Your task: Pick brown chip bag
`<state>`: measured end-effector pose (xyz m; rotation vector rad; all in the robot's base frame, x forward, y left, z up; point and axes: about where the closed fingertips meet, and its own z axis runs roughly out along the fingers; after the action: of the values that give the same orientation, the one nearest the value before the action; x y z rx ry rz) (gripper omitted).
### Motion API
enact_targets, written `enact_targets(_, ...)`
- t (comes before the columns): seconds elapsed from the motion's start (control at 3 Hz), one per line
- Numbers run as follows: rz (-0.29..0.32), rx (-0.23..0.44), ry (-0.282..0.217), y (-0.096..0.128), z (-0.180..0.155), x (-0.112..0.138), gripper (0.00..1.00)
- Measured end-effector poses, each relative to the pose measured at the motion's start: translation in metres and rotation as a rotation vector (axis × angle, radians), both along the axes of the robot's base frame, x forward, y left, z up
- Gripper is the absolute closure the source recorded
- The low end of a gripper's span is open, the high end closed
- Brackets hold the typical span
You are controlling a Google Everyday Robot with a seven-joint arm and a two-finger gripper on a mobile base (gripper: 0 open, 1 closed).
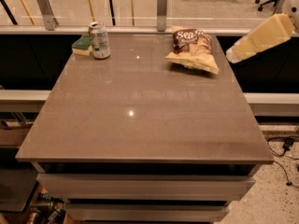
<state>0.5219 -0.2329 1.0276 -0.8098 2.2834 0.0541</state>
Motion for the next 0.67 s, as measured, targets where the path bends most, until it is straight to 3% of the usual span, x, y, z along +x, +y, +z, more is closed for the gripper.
enact_targets(0.33, -0.122, -0.003, 0.054, 0.0020, 0.0007, 0.0169, 0.00)
enact_targets(0.67, -0.191, 0.023, 0.071, 0.0022, -0.0001, 0.0195, 0.00)
